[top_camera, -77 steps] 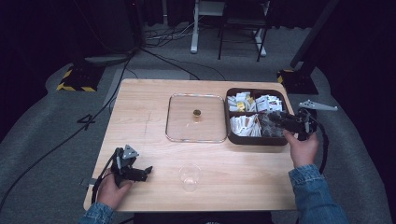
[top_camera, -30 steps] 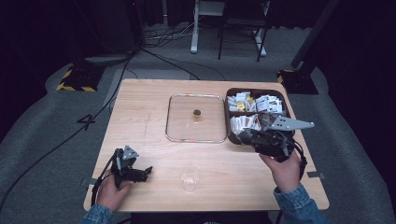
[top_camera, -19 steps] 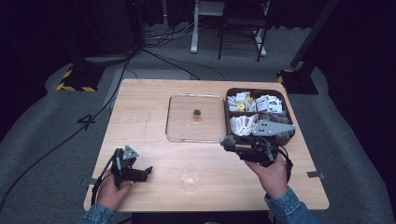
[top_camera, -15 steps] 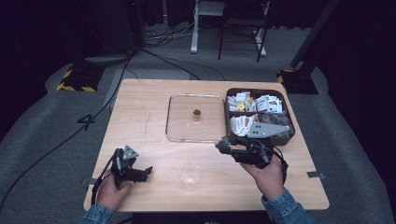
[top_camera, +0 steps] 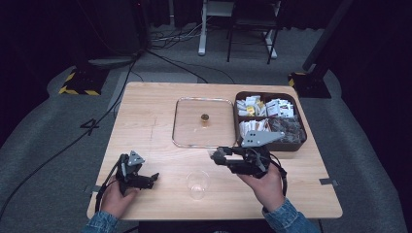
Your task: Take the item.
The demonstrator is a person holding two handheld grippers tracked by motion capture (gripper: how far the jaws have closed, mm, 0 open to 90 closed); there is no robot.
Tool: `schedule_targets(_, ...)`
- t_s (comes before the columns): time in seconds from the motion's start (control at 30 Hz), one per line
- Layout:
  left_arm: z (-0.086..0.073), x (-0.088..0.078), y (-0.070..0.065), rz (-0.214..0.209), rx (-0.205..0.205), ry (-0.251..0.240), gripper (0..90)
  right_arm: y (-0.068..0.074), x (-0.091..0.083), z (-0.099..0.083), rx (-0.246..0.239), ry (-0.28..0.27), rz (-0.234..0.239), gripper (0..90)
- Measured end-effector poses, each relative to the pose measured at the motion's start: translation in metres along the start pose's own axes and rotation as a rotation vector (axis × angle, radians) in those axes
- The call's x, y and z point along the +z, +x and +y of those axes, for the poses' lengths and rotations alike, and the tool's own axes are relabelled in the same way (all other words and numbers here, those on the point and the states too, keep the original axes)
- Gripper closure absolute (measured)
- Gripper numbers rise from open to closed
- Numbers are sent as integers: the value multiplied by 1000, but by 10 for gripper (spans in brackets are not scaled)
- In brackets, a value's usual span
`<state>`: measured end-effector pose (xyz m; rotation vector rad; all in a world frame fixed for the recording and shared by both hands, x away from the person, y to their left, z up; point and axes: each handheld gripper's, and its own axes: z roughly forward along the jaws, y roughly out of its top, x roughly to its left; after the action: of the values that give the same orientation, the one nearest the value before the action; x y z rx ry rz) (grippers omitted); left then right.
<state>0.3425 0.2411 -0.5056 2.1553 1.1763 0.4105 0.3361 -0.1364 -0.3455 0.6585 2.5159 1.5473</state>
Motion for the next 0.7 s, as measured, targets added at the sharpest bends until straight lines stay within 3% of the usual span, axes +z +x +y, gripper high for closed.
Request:
schedule_targets(0.13, 0, 0, 0, 0, 0, 1, 11, 5, 10, -1, -24, 40, -2, 627)
schedule_targets(0.7, 0, 0, 0, 0, -1, 1, 11, 11, 55, -20, -4, 151, 79, 627)
